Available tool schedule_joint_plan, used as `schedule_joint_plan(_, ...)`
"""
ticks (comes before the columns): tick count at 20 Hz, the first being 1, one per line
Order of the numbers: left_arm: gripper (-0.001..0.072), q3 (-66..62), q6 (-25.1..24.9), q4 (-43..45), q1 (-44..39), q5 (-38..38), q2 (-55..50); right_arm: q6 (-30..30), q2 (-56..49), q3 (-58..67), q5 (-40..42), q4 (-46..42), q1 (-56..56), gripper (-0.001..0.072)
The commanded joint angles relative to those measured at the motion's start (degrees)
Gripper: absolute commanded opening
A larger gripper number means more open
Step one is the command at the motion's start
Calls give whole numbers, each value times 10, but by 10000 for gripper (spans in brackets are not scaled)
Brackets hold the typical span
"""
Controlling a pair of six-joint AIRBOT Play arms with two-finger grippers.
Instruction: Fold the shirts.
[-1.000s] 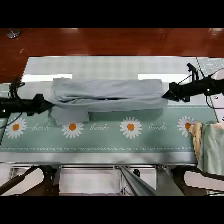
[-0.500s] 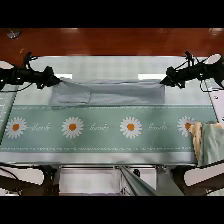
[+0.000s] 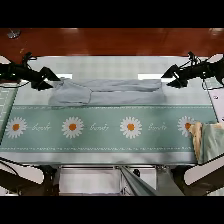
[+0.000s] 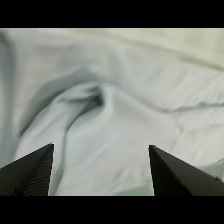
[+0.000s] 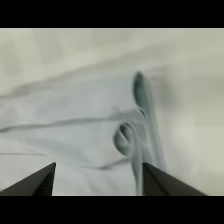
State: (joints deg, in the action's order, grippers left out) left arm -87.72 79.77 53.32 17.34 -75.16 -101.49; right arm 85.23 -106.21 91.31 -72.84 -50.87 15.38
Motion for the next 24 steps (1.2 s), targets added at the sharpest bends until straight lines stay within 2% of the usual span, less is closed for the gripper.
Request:
schedule_joint_plan(1, 694, -4, 24, 72, 21, -55, 27, 46, -4, 5, -55, -98, 12, 622)
schedule_joint_plan(3, 694, 9, 21, 71, 11, -35, 55, 56, -13, 4, -61, -116, -3, 622)
schedule_joint_plan(7, 694, 49, 4, 71, -30, 29, 116, 56, -45, 4, -70, -89, -50, 622)
schedule_joint_plan(11, 694, 52, -13, 71, -69, 36, 129, 57, -51, 4, -46, -72, -77, 609)
schedule_joint_plan(12, 694, 52, -13, 71, -79, 39, 129, 53, -51, 4, -40, -63, -78, 428)
schedule_joint_plan(13, 692, 52, -13, 71, -90, 41, 129, 39, -51, 4, -37, -45, -78, 35)
schedule_joint_plan(14, 637, 52, -13, 71, -99, 41, 129, 23, -49, 4, -40, -18, -76, 21)
schedule_joint_plan(15, 363, 52, -14, 71, -108, 40, 129, 10, -43, 5, -48, 1, -72, 20)
schedule_joint_plan(16, 26, 52, -25, 69, -116, 38, 129, 5, -30, 5, -54, -1, -69, 20)
schedule_joint_plan(18, 36, 52, -71, 46, -131, 29, 129, 2, 15, 3, -65, -46, -65, 20)
schedule_joint_plan(19, 35, 52, -96, 29, -142, 22, 129, -20, 48, -3, -71, -58, -64, 20)
schedule_joint_plan(22, 36, 52, -103, -8, -193, 31, 129, -50, 178, -79, -58, -74, -56, 20)
schedule_joint_plan(24, 35, 52, -101, -15, -254, 65, 129, -56, 285, -153, -39, -88, -55, 20)
